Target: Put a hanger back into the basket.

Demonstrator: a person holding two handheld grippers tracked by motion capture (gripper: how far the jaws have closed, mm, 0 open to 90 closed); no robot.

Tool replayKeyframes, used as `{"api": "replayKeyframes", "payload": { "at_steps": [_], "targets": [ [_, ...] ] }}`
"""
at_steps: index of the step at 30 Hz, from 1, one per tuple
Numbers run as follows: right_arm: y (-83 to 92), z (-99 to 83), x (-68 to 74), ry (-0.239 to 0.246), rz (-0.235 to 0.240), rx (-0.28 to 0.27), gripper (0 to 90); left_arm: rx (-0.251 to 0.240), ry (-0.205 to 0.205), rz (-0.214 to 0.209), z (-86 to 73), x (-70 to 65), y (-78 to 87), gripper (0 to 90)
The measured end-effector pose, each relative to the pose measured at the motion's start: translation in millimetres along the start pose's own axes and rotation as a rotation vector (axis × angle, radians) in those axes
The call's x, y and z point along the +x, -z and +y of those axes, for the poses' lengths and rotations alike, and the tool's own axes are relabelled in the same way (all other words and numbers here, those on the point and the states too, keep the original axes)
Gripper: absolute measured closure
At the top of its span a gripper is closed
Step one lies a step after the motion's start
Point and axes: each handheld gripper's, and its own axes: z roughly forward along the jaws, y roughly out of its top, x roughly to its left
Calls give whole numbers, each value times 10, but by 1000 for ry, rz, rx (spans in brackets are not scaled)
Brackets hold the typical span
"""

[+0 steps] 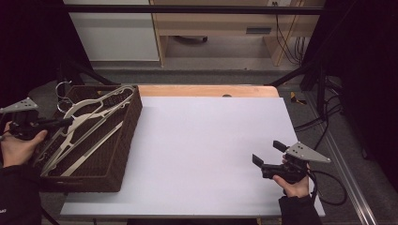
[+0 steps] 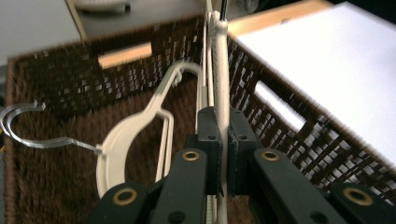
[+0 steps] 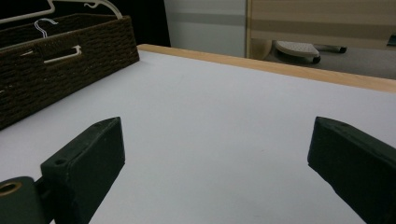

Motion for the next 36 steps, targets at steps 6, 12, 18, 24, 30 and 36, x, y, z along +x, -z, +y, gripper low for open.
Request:
{"api": "replayKeyframes", "payload": {
  "at_steps": [6,12,18,24,30,36],
  "targets": [
    [16,2,-14,0,0,-2,43,62,31,0,-157,-31,-202,862],
    [10,2,-9,2,-3,-2,43,105,75,3,-276,-56,-343,855],
    [10,7,-3,0,-6,-3,43,132,195,40,-384,46,-375,835],
    [12,5,-7,3,-5,-1,43,177,188,135,-342,30,-370,672],
    [21,6,-14,1,-9,-4,42,18,186,195,-301,-69,-158,498],
    [43,20,-23,-7,-12,-20,42,-126,127,160,-192,-409,61,375]
  ]
}}
